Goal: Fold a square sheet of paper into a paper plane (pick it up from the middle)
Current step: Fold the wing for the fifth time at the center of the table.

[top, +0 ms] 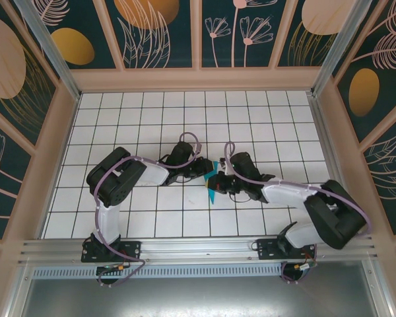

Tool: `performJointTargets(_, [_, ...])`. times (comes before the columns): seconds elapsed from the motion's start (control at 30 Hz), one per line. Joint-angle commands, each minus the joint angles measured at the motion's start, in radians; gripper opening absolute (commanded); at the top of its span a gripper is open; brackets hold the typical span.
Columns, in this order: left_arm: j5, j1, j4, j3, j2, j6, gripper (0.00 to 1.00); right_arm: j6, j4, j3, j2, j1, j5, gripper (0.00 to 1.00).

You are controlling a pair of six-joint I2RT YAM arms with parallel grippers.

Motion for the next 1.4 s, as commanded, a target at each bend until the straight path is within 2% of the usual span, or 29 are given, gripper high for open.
performJointTargets(0.0, [-0.04,0.005,-0.056,-0.031,0.018,-0.008,0.23,0.047,0.076,0.04,0.097,-0.007,0.015,0.03])
performJointTargets(0.1, [-0.043,0.005,-0.059,-0.032,0.015,-0.007,0.23,0.038,0.067,0.023,0.156,-0.016,0.018,0.03])
performJointTargets(0.27, [-0.066,0.007,-0.062,-0.041,0.006,-0.012,0.22,0.034,0.085,-0.067,0.167,-0.015,-0.067,0.04])
performJointTargets(0.33, [-0.081,0.006,-0.054,-0.046,0.004,-0.018,0.22,0.015,0.071,-0.106,0.142,-0.004,-0.1,0.06])
performJointTargets(0.6, [-0.082,0.007,-0.035,-0.052,0.016,-0.039,0.22,-0.03,-0.108,-0.171,0.008,0.017,-0.061,0.06])
performJointTargets(0.87, [-0.069,0.006,-0.037,-0.052,0.015,-0.035,0.22,-0.023,-0.107,-0.082,-0.136,0.003,-0.035,0.06])
performJointTargets(0.97, [-0.064,0.006,-0.031,-0.052,0.022,-0.038,0.22,0.009,-0.033,-0.037,-0.092,-0.016,-0.028,0.06])
performJointTargets(1.13, [-0.061,0.006,-0.022,-0.058,0.021,-0.044,0.22,0.044,0.026,0.042,0.084,-0.032,0.013,0.05])
performJointTargets(1.27, [-0.067,0.006,-0.019,-0.064,0.018,-0.05,0.23,0.054,0.064,0.003,0.165,-0.031,-0.015,0.05])
performJointTargets(1.37, [-0.075,0.007,-0.02,-0.069,0.019,-0.054,0.22,0.05,0.068,-0.062,0.156,-0.019,-0.021,0.05])
